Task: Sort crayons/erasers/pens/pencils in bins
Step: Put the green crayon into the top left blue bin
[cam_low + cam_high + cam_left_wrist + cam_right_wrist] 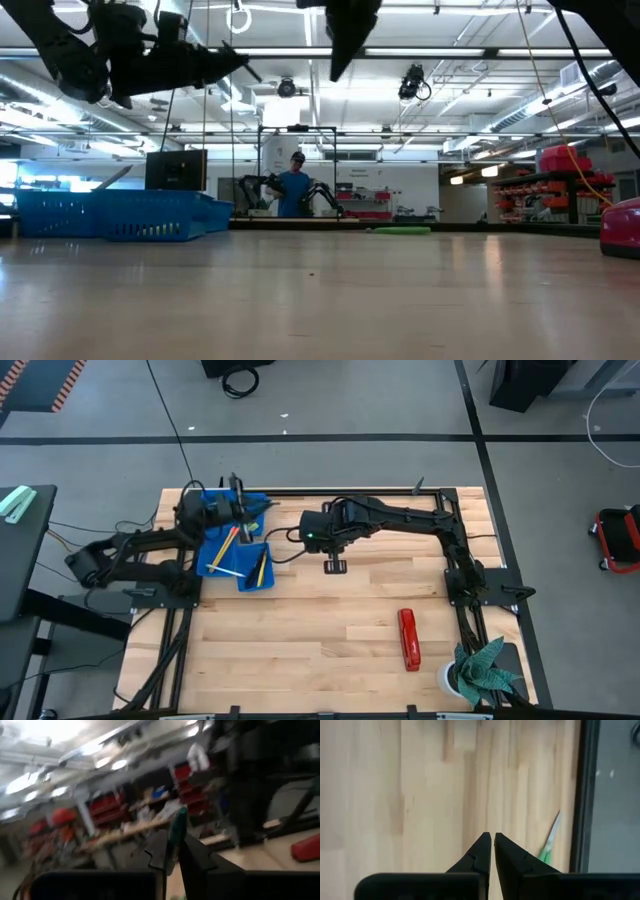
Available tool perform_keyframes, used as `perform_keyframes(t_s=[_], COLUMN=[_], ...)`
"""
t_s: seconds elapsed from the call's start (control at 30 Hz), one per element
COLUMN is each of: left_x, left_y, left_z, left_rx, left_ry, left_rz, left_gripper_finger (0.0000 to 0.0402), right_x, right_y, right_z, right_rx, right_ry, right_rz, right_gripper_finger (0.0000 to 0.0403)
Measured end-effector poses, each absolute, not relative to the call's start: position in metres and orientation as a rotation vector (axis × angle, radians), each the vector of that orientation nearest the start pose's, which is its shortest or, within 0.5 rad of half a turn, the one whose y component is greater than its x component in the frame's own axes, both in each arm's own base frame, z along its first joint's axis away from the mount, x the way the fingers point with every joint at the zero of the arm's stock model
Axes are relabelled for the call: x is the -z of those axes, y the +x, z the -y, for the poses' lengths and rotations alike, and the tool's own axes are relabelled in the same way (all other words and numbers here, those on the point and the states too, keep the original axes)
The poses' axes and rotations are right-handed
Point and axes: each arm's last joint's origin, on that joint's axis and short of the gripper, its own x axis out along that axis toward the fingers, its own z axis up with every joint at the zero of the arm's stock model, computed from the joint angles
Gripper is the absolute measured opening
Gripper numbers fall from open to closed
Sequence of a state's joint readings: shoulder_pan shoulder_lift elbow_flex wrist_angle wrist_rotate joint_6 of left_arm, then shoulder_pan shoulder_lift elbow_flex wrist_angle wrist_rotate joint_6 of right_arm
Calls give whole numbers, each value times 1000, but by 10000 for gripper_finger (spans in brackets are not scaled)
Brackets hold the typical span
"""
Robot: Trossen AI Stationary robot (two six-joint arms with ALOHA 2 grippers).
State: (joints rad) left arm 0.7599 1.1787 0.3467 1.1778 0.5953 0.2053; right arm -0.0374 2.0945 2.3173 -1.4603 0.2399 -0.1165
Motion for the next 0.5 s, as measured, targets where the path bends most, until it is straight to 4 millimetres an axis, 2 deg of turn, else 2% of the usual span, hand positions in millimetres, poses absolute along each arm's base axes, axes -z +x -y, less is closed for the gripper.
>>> perform_keyframes(t_s=[0.13, 0.3, 0.5], left_x=[-238, -235, -237], left_y=[149, 124, 117], left_z=[-148, -162, -174], left_rx=[-318, -702, -971], left_ry=[355, 195, 116], left_rz=[173, 42, -293], left_gripper_finger=[39, 35, 43], right_x=[-353, -352, -338], right_y=[404, 403, 408], right_z=[21, 21, 19], right_rx=[174, 214, 203], right_ry=[-185, -135, -157], right_rz=[-1290, -1298, -1319], right_gripper_finger=[30, 30, 30])
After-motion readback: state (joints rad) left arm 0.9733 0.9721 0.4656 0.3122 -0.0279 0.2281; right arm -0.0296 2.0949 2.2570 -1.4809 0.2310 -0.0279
